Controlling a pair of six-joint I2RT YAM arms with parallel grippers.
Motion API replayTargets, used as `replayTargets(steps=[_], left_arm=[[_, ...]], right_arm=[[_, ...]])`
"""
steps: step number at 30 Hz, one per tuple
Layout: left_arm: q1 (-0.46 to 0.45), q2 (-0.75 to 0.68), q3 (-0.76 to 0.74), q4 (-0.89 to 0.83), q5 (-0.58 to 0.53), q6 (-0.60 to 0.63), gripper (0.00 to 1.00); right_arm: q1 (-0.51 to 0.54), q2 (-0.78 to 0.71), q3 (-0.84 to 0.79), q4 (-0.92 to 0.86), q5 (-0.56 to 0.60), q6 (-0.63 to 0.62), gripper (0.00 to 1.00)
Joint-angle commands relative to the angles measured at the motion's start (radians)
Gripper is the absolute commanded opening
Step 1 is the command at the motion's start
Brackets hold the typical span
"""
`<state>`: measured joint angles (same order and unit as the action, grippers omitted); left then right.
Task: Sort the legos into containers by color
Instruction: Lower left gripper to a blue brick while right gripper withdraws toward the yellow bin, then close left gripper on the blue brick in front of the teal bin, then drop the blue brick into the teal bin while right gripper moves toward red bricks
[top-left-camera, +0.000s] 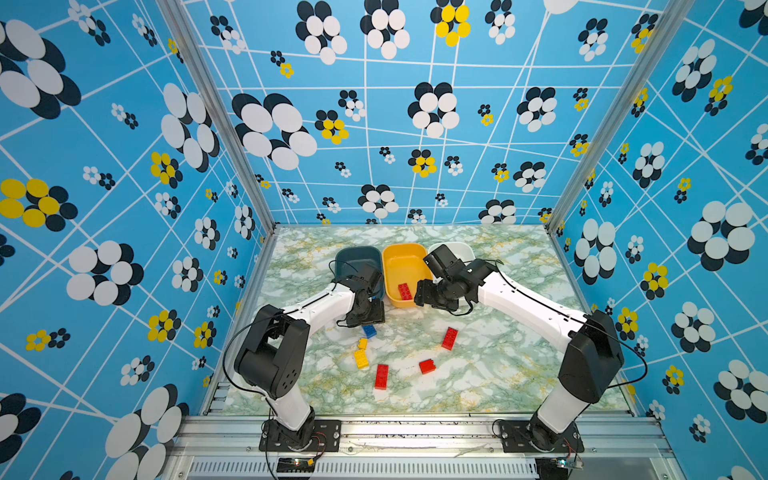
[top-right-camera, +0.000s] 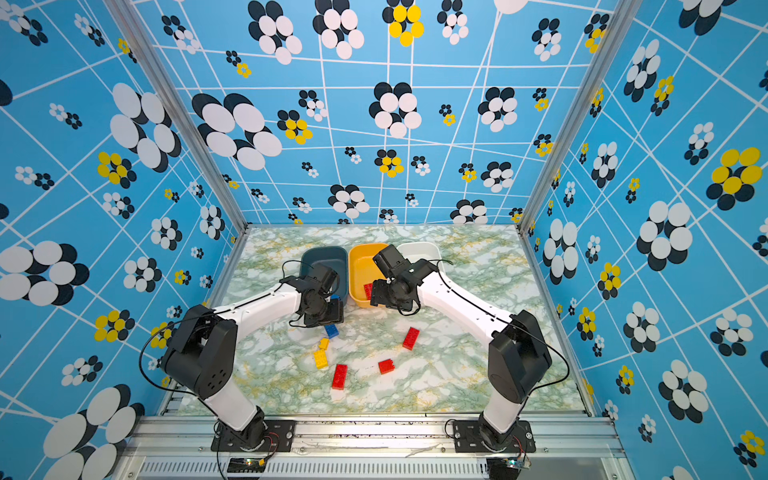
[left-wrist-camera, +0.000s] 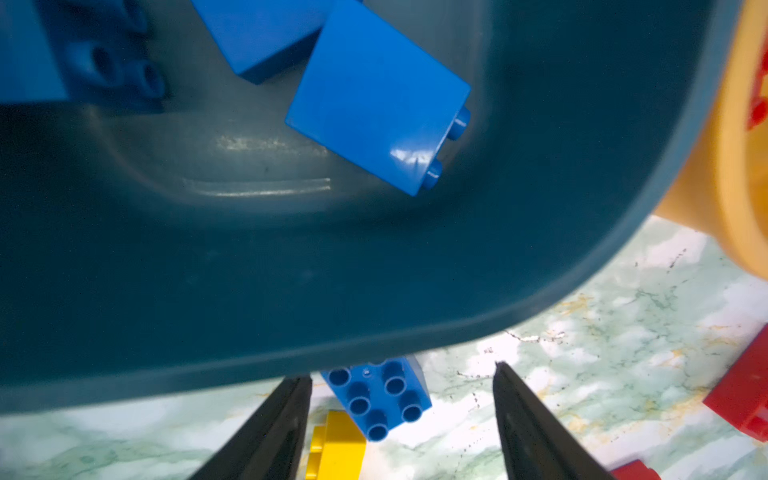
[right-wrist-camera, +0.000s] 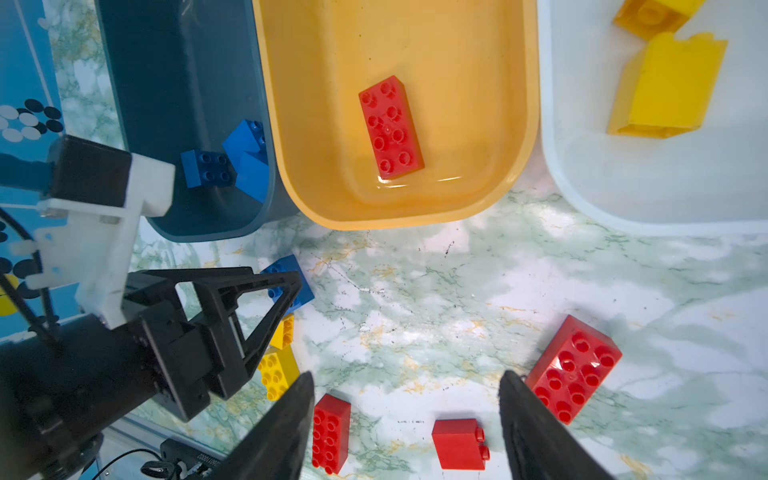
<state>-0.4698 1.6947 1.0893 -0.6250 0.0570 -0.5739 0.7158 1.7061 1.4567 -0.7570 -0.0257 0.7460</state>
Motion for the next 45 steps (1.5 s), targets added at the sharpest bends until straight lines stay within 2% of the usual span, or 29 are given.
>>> replayTargets(steps=[1, 7, 13, 25, 37, 45], left_arm=[[-0.005, 0.014, 0.02, -0.059, -0.047, -0.03, 0.71], [-0.009, 0.048, 0.021, -0.042, -0.028, -0.042, 0.7], [-0.013, 0.101, 0.044, -0.044, -0.011, -0.048, 0.64], [-0.021, 0.084, 0.052, -0.073, -0.036, -0.034, 0.29], [-0.043, -0.104, 0.027, -0.048, -0.065, -0.016, 0.25], [-0.028, -0.167, 0.126, -0.071, -0.111, 0.0, 0.25]], right_arm=[[-0.009, -0.033, -0.019, -0.012, 0.026, 0.016, 0.72], [-0.014, -0.043, -0.026, -0.019, 0.026, 0.014, 0.72], [-0.017, -0.05, -0.028, -0.026, 0.026, 0.01, 0.72], [-0.022, -0.07, -0.051, -0.013, 0.032, 0.019, 0.72], [-0.023, -0.089, -0.084, 0.008, 0.03, 0.03, 0.72], [-0.027, -0.11, -0.101, 0.007, 0.035, 0.033, 0.73]])
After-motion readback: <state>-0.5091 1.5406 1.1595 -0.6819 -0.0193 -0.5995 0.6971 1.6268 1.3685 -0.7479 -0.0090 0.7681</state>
